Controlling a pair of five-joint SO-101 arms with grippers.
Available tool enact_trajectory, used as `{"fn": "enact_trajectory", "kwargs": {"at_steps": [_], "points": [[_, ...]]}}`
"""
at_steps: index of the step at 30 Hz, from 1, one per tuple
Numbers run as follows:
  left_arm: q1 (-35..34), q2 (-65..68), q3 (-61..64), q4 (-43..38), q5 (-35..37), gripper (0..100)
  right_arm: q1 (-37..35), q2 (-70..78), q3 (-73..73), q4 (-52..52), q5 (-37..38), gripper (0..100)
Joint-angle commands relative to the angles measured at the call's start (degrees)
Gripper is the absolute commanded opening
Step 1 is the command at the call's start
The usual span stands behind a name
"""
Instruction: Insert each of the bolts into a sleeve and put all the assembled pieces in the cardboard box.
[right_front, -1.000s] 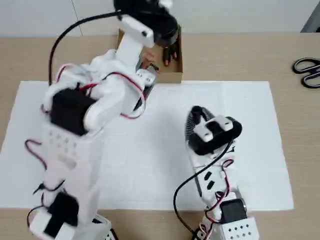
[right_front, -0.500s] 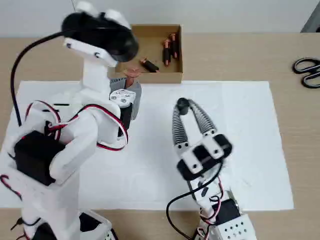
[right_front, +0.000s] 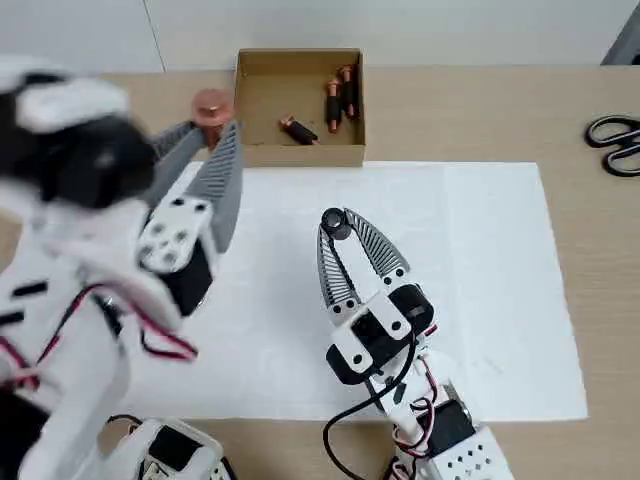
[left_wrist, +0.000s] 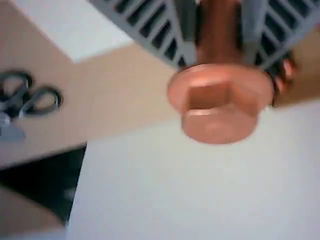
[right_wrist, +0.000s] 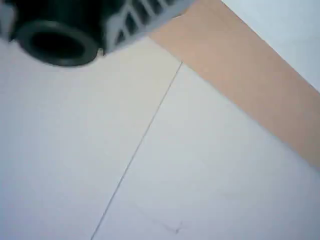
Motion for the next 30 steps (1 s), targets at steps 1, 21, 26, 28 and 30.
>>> {"fn": "enact_trajectory", "kwargs": {"at_steps": [1, 21, 26, 28, 30], "points": [[-0.2, -5.8, 11.6, -10.0, -0.4, 1, -0.4, -0.7, 0.3, -1.2, 0.4, 0.5], [0.3, -25.7, 64.9, -68.8, 5.4, 1, -0.4, -0.7, 0.3, 3.3, 0.4, 0.5], [0.4, -16.9, 64.7, -72.1, 9.9, 1, -0.4, -0.7, 0.3, 3.1, 0.4, 0.5], [1.2, -13.6, 64.7, -74.2, 11.4, 1, -0.4, -0.7, 0.3, 2.9, 0.4, 0.5], [2.5, -10.8, 64.7, -76.2, 12.0, 1, 0.0, -0.7, 0.3, 2.9, 0.4, 0.5]]}}
